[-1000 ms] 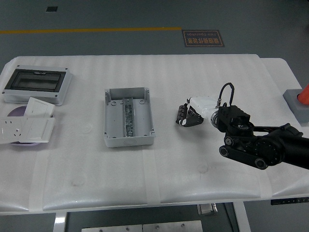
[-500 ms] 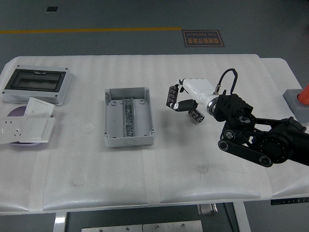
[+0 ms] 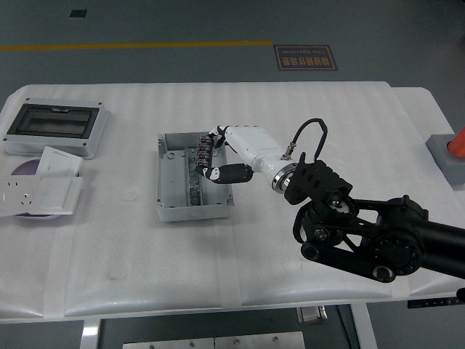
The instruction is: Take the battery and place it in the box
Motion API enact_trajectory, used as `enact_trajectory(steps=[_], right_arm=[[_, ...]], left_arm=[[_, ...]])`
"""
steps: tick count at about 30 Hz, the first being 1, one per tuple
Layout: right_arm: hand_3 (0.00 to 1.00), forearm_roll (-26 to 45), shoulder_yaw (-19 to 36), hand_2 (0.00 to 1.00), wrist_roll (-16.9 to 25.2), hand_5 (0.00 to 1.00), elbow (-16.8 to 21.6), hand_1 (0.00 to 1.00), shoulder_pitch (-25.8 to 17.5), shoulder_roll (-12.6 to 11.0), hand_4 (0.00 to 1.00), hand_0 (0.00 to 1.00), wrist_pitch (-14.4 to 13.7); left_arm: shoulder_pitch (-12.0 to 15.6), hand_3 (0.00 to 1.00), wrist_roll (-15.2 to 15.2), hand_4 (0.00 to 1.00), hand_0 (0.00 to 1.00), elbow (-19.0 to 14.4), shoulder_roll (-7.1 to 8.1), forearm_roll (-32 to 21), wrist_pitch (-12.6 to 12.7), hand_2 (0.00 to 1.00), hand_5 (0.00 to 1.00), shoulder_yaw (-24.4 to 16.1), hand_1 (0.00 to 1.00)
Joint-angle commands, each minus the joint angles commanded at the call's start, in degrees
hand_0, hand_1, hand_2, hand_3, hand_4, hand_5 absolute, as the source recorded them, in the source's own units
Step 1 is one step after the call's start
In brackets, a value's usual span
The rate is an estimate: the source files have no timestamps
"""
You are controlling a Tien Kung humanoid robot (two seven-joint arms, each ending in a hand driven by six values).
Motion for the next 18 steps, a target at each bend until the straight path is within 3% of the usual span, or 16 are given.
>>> enact_trajectory(steps=[1, 2, 7, 8, 18], right_arm=[[0.647, -0.48, -0.24, 0.626, 0.04, 0.531, -0.49, 0.677, 0.04, 0.4, 0.707, 0.675, -0.17], [0.817, -0.86, -0.46, 0.822, 0.04, 0.531, -0.92, 0.788, 0.1, 0.67, 0.713, 0.813, -0.23], [0.817, -1.45, -1.7, 0.822, 0.21, 0.531, -3.07, 0.788, 0.58, 1.33, 0.713, 0.813, -0.27], [0.915, -1.49, -1.88, 0.937, 0.25, 0.559, -3.42, 0.906, 0.63, 1.43, 0.762, 0.996, -0.27], [0.936, -0.16, -3.23, 0.948, 0.58, 0.581, -5.9, 0.925, 0.73, 2.74, 0.791, 0.998, 0.14]], left_arm=[[-0.01, 0.639, 0.0, 0.655, 0.668, 0.01, -0.02, -0.02, 0.0, 0.619, 0.253, 0.03, 0.675], [-0.02, 0.638, 0.0, 0.655, 0.669, 0.0, -0.03, -0.03, 0.0, 0.619, 0.254, 0.03, 0.676], [-0.08, 0.638, 0.01, 0.655, 0.669, -0.01, -0.01, -0.04, -0.01, 0.619, 0.254, 0.11, 0.676], [-0.06, 0.639, 0.01, 0.655, 0.668, 0.0, -0.01, -0.08, 0.0, 0.619, 0.254, 0.15, 0.675], [-0.19, 0.639, 0.01, 0.656, 0.669, -0.03, 0.01, -0.1, 0.02, 0.619, 0.255, 0.21, 0.675]])
